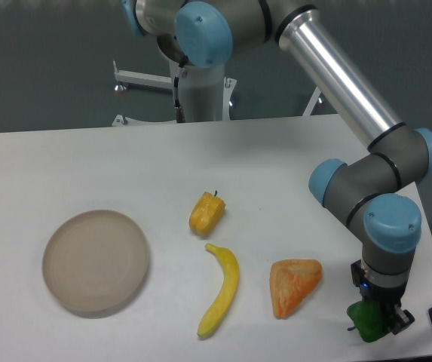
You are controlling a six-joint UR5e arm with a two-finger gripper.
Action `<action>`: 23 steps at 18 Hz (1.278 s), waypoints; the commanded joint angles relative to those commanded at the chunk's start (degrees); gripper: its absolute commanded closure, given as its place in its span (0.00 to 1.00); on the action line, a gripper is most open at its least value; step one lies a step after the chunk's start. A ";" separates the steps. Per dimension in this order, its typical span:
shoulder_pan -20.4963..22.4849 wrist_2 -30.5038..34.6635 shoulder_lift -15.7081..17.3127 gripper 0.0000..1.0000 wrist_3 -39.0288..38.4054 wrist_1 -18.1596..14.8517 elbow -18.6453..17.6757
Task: Place the green pepper on the table
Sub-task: 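Close the gripper on the green pepper beside the orange triangle, then lift the green pepper up and carry it toward the table's back edge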
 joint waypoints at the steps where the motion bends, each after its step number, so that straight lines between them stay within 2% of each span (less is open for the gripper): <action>1: 0.00 -0.09 0.00 0.60 0.00 0.00 0.00; 7: 0.00 0.00 0.52 0.60 -0.79 -0.17 -0.88; 11: -0.17 -0.17 1.75 0.60 -1.32 -3.42 -1.58; 17: -0.26 -2.11 7.02 0.60 -3.25 -4.04 -8.07; 21: 0.17 -2.72 12.46 0.60 -3.25 -8.25 -13.52; 23: 0.18 -4.30 15.72 0.60 -3.16 -8.79 -17.21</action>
